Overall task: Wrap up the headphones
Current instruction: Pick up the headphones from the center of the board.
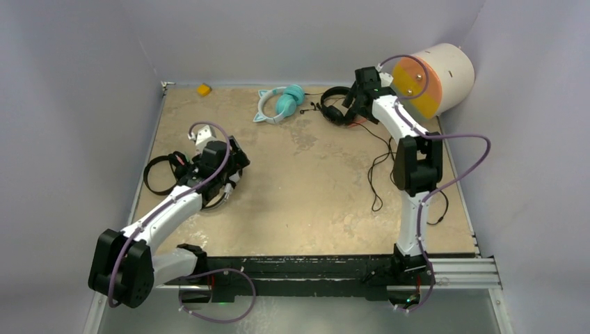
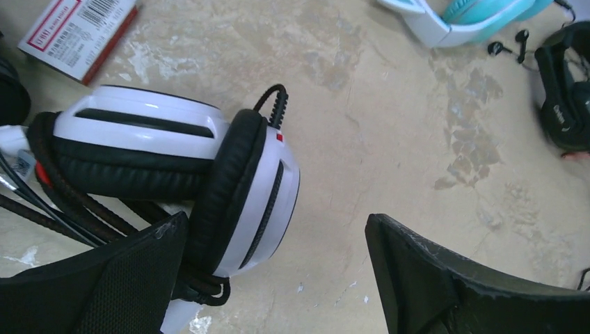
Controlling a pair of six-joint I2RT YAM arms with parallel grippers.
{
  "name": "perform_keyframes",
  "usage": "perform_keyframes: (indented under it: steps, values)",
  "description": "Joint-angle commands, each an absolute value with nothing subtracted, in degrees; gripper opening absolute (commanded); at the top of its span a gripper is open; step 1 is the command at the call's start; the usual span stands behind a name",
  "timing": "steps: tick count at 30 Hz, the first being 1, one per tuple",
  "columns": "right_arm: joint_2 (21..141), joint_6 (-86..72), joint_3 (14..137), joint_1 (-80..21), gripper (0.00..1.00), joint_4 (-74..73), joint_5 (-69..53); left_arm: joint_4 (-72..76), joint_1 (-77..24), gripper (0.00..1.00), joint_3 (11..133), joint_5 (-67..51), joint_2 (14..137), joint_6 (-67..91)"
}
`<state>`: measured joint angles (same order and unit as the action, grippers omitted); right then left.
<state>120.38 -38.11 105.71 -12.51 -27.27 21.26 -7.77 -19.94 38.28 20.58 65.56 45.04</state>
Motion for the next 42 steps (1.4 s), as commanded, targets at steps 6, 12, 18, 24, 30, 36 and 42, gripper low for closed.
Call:
perform_keyframes:
  steps: [6,12,18,24,30,36,42]
  values:
    - [127.2,-41.6,117.1,-11.0,0.95,-32.7,20.5,5.4,-25.7,0.98,34.9,18.9,64.5,37.4]
    - [131.7,-42.8,123.2,-9.4,0.96,-36.4,15.0,10.8,-26.4,0.98,31.5,15.5,61.3,37.2]
    - [135.3,-39.7,127.5,-9.0,0.97,-37.2,9.9,11.9,-26.6,0.99,31.0,13.9,61.6,37.2]
    - [140.5,-39.7,135.0,-7.5,0.94,-41.6,4.4,12.0,-26.9,1.00,31.2,13.0,61.0,37.0]
    - [140.2,-40.0,132.6,-6.7,0.63,-39.6,-1.3,16.6,-27.2,0.99,28.3,9.8,56.8,36.7]
    - [133.2,-40.8,122.9,-6.5,0.10,-34.7,-0.9,19.7,-27.5,0.96,26.3,6.9,53.9,35.4]
    - [121.9,-37.7,110.5,-6.7,0.03,-30.3,3.4,23.1,-27.9,0.95,24.8,3.2,52.5,35.1]
